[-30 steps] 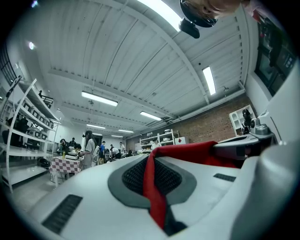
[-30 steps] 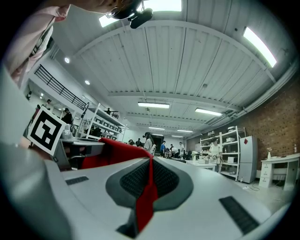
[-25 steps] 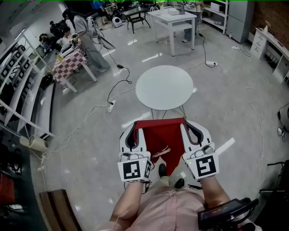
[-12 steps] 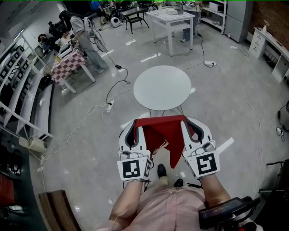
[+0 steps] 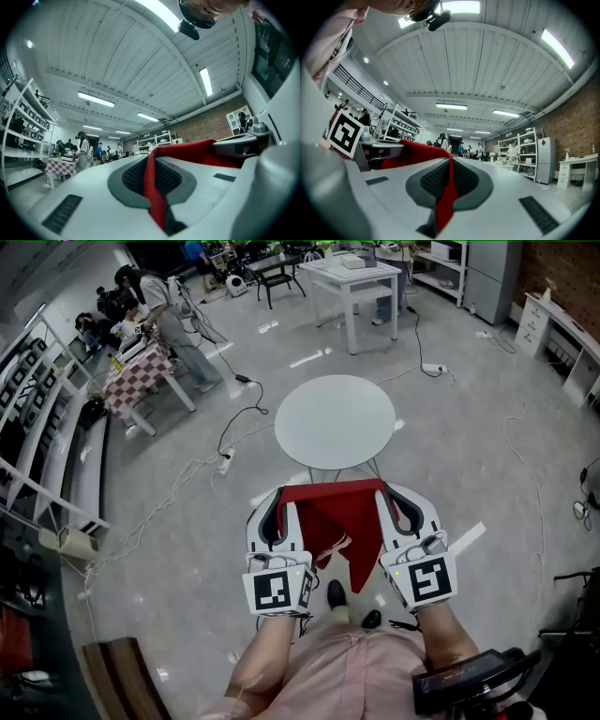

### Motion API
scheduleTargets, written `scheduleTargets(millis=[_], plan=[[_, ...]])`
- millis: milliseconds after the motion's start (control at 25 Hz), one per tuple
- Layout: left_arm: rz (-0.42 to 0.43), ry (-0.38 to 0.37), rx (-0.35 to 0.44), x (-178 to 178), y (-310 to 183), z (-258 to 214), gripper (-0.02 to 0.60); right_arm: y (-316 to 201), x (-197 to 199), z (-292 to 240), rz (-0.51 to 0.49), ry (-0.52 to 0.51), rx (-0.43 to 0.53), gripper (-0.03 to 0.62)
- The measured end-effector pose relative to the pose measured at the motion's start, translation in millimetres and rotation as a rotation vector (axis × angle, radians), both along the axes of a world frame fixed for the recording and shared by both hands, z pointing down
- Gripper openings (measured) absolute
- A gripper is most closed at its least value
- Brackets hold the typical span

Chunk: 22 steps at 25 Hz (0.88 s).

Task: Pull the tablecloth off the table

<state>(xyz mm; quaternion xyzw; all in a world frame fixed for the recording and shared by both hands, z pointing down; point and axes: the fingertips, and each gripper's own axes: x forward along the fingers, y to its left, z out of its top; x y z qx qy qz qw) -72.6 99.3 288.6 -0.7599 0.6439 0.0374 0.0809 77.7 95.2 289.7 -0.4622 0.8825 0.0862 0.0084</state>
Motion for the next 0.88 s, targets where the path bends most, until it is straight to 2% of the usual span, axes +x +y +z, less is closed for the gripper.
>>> scheduleTargets(millis=[760,880], plan=[[0.012,-0.010,-0.010,1.9,-4.2,6.3,0.037,-5.0,1.8,-1.4,0.009,-0.025,0.039,0.028],[0.013,-0.010,-0.007,2.0,-5.1,7.2,0.037,-5.6,2.0,3.3,0.011,-0.019,0.017,0.028]])
